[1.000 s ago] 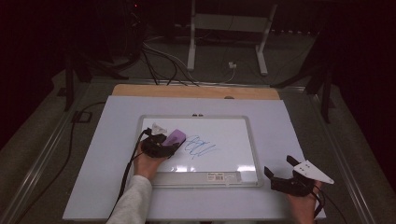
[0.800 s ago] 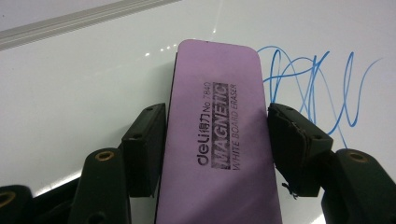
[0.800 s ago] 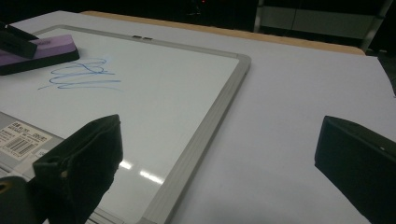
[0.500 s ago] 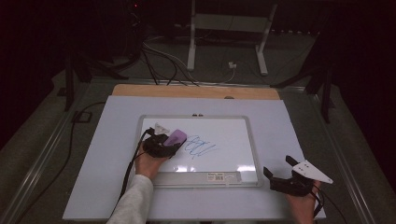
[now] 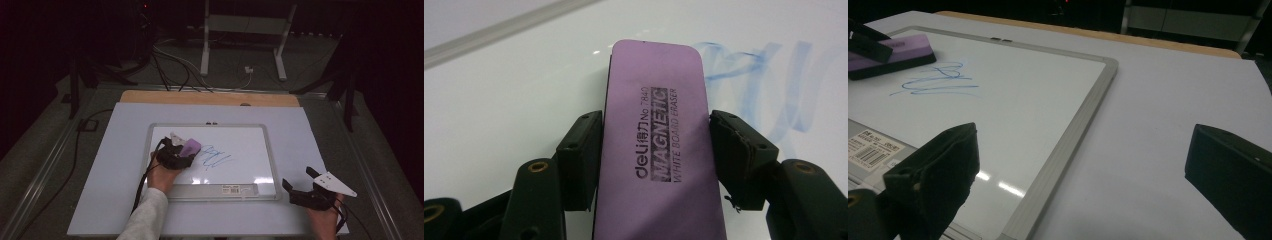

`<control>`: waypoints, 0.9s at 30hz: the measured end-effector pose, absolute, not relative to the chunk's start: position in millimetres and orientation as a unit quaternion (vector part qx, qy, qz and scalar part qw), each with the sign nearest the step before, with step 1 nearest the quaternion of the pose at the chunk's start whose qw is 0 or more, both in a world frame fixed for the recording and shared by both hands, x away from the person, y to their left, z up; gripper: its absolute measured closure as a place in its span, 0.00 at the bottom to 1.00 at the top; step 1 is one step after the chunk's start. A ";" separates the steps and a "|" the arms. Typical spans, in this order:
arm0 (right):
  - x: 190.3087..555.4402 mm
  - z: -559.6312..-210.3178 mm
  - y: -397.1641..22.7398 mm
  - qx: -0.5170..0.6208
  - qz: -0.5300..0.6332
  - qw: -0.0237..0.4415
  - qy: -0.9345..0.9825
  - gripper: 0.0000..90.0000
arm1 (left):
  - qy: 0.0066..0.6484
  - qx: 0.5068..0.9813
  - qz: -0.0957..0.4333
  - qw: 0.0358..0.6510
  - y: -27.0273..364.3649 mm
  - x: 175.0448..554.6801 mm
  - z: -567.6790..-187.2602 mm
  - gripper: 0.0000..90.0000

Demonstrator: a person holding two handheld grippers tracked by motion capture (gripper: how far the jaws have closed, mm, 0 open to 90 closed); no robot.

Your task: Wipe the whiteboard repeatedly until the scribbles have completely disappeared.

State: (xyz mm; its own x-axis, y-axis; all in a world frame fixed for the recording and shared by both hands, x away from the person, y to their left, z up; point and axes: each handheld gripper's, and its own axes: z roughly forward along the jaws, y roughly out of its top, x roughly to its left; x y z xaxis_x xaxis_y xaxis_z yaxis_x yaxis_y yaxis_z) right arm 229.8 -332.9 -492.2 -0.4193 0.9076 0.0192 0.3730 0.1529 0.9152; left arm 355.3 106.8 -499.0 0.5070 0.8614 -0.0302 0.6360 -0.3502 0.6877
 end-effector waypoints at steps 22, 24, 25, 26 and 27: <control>229.8 -492.1 -332.7 0.456 0.464 0.287 0.703 0.01 | 0.421 0.834 0.158 0.321 77.9 338.8 -496.3 0.46; 229.8 -492.1 -333.4 0.456 0.465 0.287 0.702 0.01 | 0.442 0.823 0.169 0.315 84.8 346.1 -496.3 0.47; 229.9 -492.1 -333.5 0.457 0.465 0.287 0.702 0.01 | 0.456 0.814 0.173 0.314 89.3 350.6 -496.8 0.47; 229.9 -492.1 -333.7 0.456 0.465 0.287 0.702 0.01 | 0.463 0.811 0.174 0.313 91.8 352.9 -497.0 0.47; 229.9 -492.1 -333.7 0.456 0.465 0.287 0.702 0.01 | 0.472 0.806 0.170 0.314 94.2 355.2 -497.3 0.47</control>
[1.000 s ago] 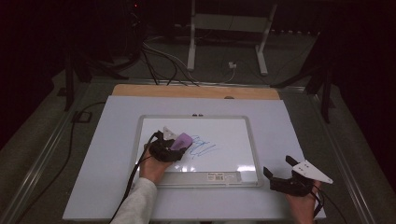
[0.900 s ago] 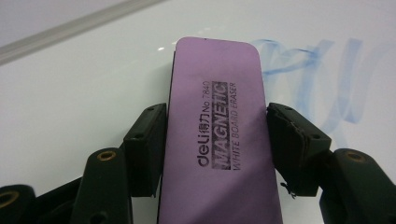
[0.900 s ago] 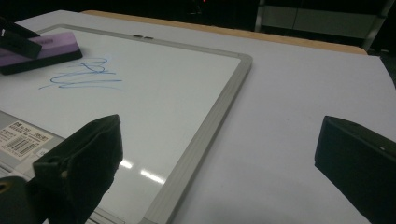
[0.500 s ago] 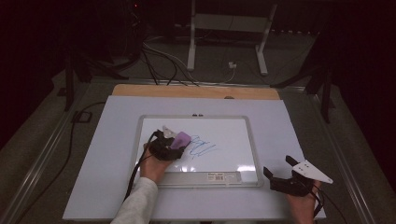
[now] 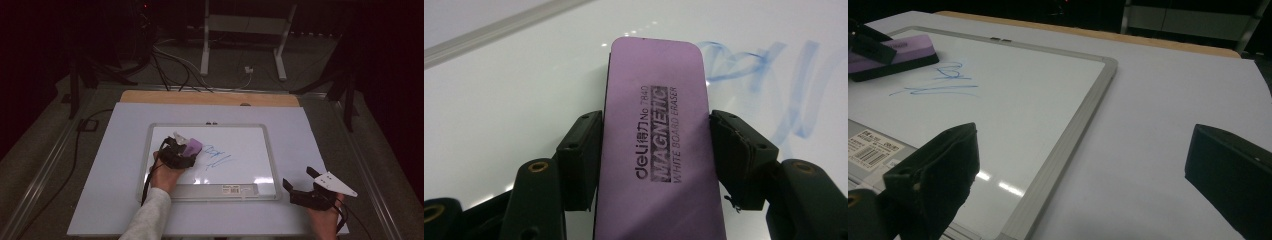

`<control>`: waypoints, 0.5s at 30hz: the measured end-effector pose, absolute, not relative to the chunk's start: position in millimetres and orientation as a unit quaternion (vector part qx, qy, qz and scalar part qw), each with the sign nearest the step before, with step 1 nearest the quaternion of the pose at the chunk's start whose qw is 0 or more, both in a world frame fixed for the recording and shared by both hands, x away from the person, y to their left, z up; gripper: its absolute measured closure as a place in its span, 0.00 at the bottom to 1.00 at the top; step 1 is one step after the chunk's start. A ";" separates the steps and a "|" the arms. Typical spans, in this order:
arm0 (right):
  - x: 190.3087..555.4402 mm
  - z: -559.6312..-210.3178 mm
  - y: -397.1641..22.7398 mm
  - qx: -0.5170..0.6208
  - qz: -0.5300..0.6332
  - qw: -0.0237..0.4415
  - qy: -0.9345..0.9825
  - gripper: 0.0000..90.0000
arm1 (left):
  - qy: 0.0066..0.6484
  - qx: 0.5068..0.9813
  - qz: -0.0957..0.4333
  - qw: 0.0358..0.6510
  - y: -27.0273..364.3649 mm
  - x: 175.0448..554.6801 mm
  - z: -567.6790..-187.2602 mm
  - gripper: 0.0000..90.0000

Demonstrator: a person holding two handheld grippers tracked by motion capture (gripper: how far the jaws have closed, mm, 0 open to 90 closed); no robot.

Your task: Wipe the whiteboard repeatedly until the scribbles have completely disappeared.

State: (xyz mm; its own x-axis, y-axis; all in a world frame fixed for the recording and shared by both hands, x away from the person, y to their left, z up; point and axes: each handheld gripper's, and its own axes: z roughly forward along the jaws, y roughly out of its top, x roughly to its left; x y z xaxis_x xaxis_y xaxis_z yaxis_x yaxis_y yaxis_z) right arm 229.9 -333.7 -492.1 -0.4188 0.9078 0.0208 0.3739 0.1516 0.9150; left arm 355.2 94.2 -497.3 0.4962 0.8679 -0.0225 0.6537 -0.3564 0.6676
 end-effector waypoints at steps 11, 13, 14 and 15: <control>230.3 -492.6 -331.5 0.455 0.464 0.285 0.705 0.01 | 0.401 0.843 0.138 0.331 58.0 319.7 -496.8 0.47; 230.4 -492.6 -331.1 0.454 0.463 0.286 0.705 0.01 | 0.386 0.850 0.133 0.333 50.5 312.9 -496.7 0.46; 230.3 -492.6 -330.9 0.454 0.463 0.285 0.706 0.01 | 0.382 0.851 0.138 0.333 48.1 311.0 -496.5 0.46; 230.2 -492.6 -330.7 0.454 0.463 0.285 0.706 0.01 | 0.380 0.852 0.142 0.331 47.0 310.5 -496.2 0.46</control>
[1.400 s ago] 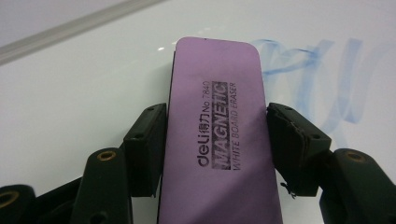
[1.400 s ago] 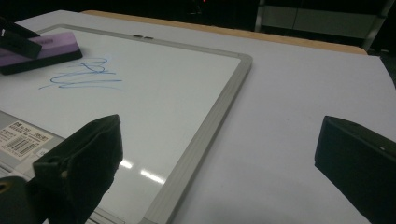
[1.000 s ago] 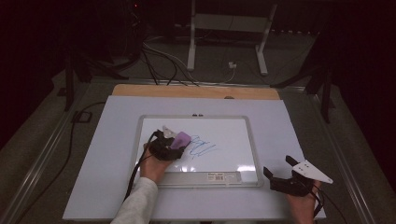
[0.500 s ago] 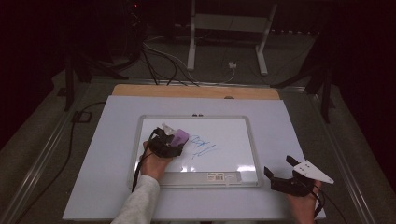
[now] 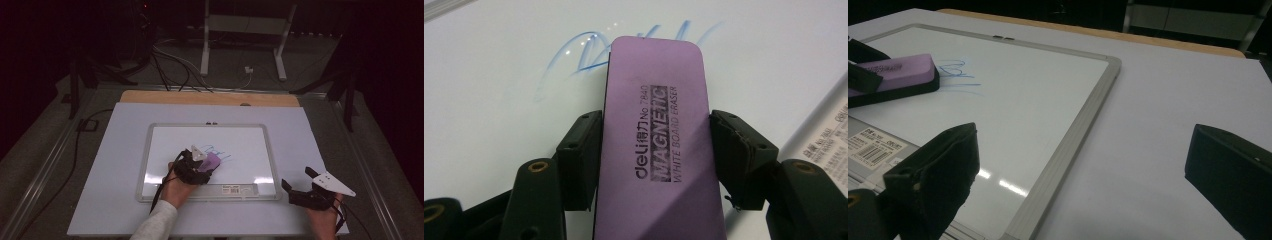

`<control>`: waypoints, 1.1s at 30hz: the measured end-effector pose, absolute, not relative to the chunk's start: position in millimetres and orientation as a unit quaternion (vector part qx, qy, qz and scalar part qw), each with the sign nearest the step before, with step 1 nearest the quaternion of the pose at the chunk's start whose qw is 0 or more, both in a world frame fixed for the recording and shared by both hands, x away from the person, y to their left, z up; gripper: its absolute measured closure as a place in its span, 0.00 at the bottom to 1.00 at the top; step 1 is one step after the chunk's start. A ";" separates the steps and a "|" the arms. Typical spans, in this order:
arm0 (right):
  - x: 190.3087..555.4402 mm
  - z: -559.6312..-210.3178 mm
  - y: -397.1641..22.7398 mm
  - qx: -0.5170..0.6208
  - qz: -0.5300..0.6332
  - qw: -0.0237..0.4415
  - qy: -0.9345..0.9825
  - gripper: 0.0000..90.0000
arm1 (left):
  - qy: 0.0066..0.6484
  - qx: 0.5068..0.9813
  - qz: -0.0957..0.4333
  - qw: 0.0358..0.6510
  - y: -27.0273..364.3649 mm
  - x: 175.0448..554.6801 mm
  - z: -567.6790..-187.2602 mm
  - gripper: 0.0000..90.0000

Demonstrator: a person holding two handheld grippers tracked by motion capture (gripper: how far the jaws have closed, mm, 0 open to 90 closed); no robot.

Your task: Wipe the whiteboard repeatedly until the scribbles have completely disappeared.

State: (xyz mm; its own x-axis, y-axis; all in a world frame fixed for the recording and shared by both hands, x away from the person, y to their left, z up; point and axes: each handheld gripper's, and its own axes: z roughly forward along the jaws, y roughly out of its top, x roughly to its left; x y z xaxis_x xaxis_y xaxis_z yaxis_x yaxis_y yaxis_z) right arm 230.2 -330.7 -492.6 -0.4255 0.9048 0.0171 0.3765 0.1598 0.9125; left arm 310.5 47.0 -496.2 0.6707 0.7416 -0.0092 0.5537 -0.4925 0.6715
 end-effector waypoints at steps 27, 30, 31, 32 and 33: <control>229.9 -492.3 -332.3 0.455 0.464 0.285 0.705 0.01 | 0.373 0.858 0.154 0.318 43.4 317.4 -494.8 0.47; 229.8 -492.2 -333.0 0.456 0.464 0.285 0.704 0.01 | 0.402 0.845 0.168 0.309 56.2 325.2 -494.9 0.47; 229.9 -492.3 -333.2 0.456 0.464 0.286 0.703 0.01 | 0.413 0.841 0.177 0.303 61.3 327.9 -494.6 0.47; 229.9 -492.3 -333.2 0.457 0.464 0.285 0.703 0.01 | 0.423 0.835 0.186 0.297 66.0 330.5 -494.6 0.47; 230.0 -492.3 -333.2 0.456 0.464 0.286 0.704 0.01 | 0.433 0.830 0.193 0.294 70.9 333.4 -494.7 0.47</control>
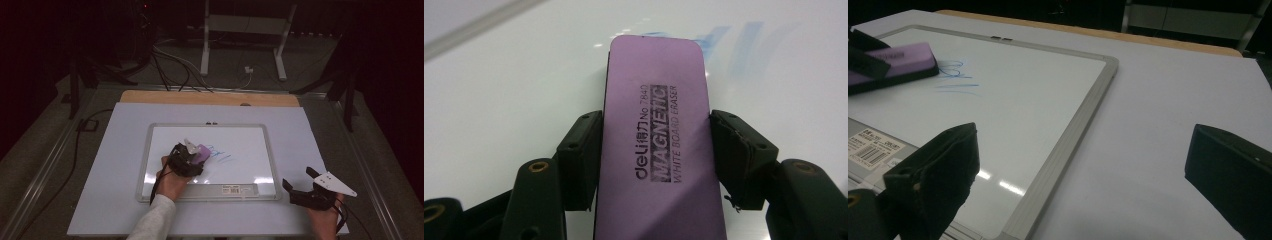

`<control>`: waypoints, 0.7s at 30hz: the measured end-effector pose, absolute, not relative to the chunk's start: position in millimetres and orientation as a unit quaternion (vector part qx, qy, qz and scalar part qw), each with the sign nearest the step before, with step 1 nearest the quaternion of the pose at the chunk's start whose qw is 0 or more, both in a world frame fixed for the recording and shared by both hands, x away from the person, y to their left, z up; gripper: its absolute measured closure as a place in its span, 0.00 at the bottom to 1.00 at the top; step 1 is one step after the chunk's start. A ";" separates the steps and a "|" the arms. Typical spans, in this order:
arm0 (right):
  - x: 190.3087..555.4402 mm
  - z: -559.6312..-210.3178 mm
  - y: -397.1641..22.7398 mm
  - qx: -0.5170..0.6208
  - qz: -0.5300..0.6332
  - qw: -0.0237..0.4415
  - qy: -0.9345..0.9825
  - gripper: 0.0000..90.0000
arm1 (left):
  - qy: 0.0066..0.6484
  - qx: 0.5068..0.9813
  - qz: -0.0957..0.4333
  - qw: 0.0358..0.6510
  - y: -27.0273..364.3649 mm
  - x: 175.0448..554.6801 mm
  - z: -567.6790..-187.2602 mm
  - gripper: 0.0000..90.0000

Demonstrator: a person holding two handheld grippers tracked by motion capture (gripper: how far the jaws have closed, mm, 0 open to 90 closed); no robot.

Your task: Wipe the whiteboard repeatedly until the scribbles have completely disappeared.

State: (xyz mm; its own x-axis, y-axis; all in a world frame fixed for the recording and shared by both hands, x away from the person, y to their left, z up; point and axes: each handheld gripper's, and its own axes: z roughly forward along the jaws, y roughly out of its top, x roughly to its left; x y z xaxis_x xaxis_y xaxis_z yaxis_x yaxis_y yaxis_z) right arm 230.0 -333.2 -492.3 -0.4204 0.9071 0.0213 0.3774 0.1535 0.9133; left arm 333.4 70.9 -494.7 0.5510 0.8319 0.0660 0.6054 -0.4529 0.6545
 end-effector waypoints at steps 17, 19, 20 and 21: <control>230.9 -493.0 -331.1 0.454 0.462 0.284 0.706 0.01 | 0.469 0.811 0.189 0.295 67.9 351.6 -495.8 0.47; 230.8 -493.0 -331.3 0.455 0.462 0.284 0.706 0.01 | 0.446 0.824 0.178 0.301 55.7 343.0 -495.6 0.47; 230.8 -493.0 -331.5 0.455 0.462 0.284 0.706 0.01 | 0.437 0.829 0.173 0.304 51.4 339.8 -495.5 0.47; 230.8 -493.0 -331.6 0.455 0.462 0.284 0.706 0.01 | 0.424 0.836 0.165 0.308 46.4 335.9 -495.2 0.47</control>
